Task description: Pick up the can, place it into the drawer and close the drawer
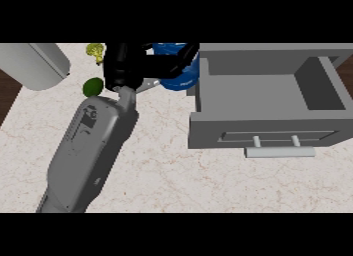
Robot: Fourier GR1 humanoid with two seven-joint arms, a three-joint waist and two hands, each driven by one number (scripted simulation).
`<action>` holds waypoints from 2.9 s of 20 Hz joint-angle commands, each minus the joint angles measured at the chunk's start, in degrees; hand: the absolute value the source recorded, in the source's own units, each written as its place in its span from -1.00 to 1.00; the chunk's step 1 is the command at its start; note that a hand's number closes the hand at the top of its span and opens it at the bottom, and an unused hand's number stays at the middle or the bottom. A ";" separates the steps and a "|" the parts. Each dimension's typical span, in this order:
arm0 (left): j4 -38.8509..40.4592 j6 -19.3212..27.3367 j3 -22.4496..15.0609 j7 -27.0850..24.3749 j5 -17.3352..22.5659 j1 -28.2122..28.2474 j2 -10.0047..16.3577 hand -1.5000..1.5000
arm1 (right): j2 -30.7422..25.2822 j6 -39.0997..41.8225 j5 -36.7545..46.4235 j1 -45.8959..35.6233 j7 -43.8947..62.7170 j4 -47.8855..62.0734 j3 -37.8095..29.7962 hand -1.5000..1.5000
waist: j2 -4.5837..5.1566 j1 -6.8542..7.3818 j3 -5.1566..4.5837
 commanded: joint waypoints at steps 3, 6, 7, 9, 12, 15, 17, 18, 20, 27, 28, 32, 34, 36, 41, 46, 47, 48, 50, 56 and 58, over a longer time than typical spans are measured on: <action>9.02 3.05 1.02 -0.64 1.90 -10.50 -0.32 1.00 | 1.09 0.70 2.83 -2.10 -0.99 2.04 0.21 -1.00 | 0.12 -0.35 0.01; 12.76 5.63 -2.20 -2.27 3.07 -12.63 -0.32 1.00 | 1.75 0.60 1.10 -1.62 0.38 -0.48 1.17 -1.00 | 0.09 -0.52 0.00; 10.76 7.42 -4.57 -1.84 3.73 -11.79 -0.33 1.00 | 1.77 -1.11 2.67 -1.67 1.19 -1.59 2.23 -1.00 | 0.02 -0.30 0.00; 15.78 8.27 -4.13 -3.11 4.88 -16.72 -0.33 1.00 | 1.50 0.57 0.10 -1.10 0.91 -0.86 -0.04 -1.00 | 0.08 -0.94 0.01; 20.43 8.32 -6.57 -6.54 9.85 -17.71 -0.33 1.00 | -0.22 -1.11 1.32 -4.23 2.17 0.68 0.97 -1.00 | 0.27 -1.01 0.00; 26.71 7.94 -3.92 -7.61 10.57 -23.58 -0.33 1.00 | 1.77 0.91 1.44 0.10 -0.23 -0.78 1.84 -1.00 | 0.33 -1.62 0.02; 24.44 10.41 -8.64 -7.80 13.81 -21.69 -0.33 1.00 | -0.78 2.02 -0.84 -1.11 0.47 0.95 -1.10 -1.00 | 0.13 -1.23 0.01; 30.63 8.32 -5.73 -10.88 14.11 -25.55 -0.33 1.00 | 0.59 3.04 1.62 -2.46 -2.25 3.83 -0.20 -1.00 | 0.49 -1.92 0.05; 29.88 8.05 -7.44 -10.75 16.33 -24.52 -0.33 1.00 | -0.98 0.19 1.57 -4.85 -0.25 3.25 -0.69 -1.00 | 0.31 -1.25 0.02; 34.27 13.93 -14.75 -11.15 24.44 -29.92 -0.33 1.00 | 0.42 2.10 0.57 -1.48 1.05 -0.82 0.03 -1.00 | 0.32 -2.92 0.06; 36.86 12.72 -13.99 -12.78 24.03 -31.55 -0.33 1.00 | 0.88 3.09 -0.27 -2.08 -1.22 1.86 -0.64 -1.00 | 0.45 -2.98 0.09; 39.98 14.12 -18.02 -13.69 27.86 -32.18 -0.33 1.00 | 0.24 -0.53 1.20 -4.68 2.55 0.46 1.31 -1.00 | 0.67 -3.11 0.07; 41.84 12.43 -18.30 -16.79 29.60 -31.25 -0.33 1.00 | 1.54 -1.53 2.94 -4.95 4.10 -2.32 3.73 -1.00 | 1.01 -3.81 0.06; 40.44 14.82 -21.83 -14.79 32.16 -30.60 -0.33 1.00 | -0.94 0.77 3.19 -7.09 1.15 2.84 2.17 -1.00 | 0.81 -3.59 0.11; 44.61 15.28 -24.10 -17.96 33.33 -31.84 -0.33 1.00 | -1.41 0.49 1.83 -7.10 2.33 2.55 2.08 -1.00 | 1.23 -4.71 0.13; 43.34 19.25 -28.48 -16.53 35.80 -31.75 -0.33 -1.00 | 1.72 0.19 3.57 -5.11 2.29 -0.16 3.62 -1.00 | 0.81 -4.00 0.12; 45.97 18.46 -27.93 -17.54 36.25 -31.81 -0.33 -1.00 | 1.08 -1.21 3.12 -6.47 3.91 -2.29 3.82 -1.00 | 1.22 -4.83 0.10; 44.39 20.29 -29.01 -16.04 37.09 -32.79 -0.33 -1.00 | 1.32 0.25 3.43 -5.13 2.48 -0.70 2.63 -1.00 | 0.90 -4.49 0.12; 47.65 18.25 -27.68 -16.87 37.20 -33.73 -0.33 -1.00 | 1.11 -2.39 2.79 -6.18 5.58 -3.08 3.67 -1.00 | 1.01 -3.75 0.07; 48.13 18.36 -29.14 -20.87 40.20 -31.82 -0.33 -1.00 | 1.09 0.18 2.67 -6.04 2.89 -1.69 2.91 -1.00 | 1.21 -4.73 0.10; 46.20 20.83 -30.91 -20.83 41.05 -32.32 -0.33 -1.00 | -0.29 -1.23 2.58 -7.45 3.90 -0.85 2.15 -1.00 | 1.04 -4.51 0.09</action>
